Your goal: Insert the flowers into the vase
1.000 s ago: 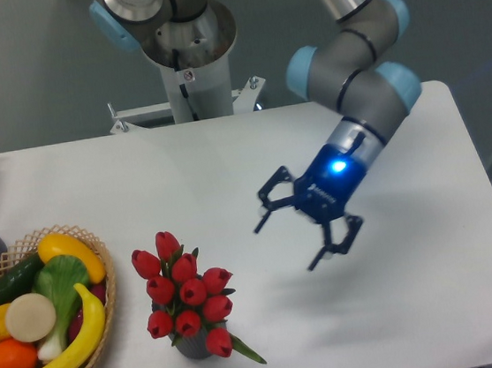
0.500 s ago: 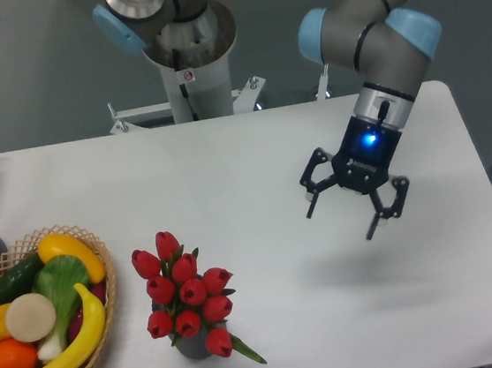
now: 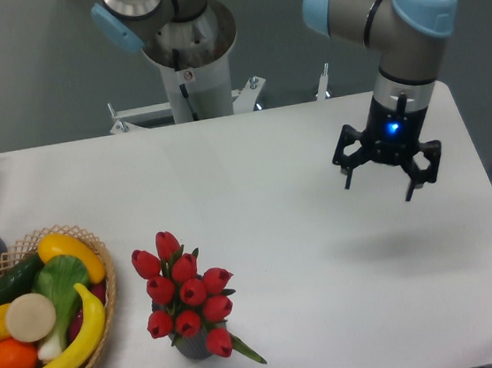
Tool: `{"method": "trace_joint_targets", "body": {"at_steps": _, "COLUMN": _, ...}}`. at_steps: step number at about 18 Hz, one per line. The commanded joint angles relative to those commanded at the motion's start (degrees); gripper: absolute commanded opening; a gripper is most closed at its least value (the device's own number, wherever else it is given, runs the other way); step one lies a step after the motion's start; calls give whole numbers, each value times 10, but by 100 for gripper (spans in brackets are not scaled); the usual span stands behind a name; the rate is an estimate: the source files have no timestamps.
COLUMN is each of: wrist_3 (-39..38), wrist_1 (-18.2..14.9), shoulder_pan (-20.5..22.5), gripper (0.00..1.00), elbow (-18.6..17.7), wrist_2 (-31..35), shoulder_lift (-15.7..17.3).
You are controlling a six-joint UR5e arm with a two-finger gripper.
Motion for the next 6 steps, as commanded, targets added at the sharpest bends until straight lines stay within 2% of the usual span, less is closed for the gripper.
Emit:
{"method": "trace_joint_targets", "body": {"at_steps": 3, "wrist_3": 56, "wrist_1": -8, "shoulder_pan": -2, "gripper": 100, "elbow": 13, "wrist_2": 26, "shoulder_lift": -10}}
{"method": "trace_joint_targets", "body": {"at_steps": 6, "wrist_3": 91, "wrist_1": -5, "shoulder_pan": -3, "gripper": 100, "elbow": 9, "wrist_2": 52, "shoulder_lift": -17}}
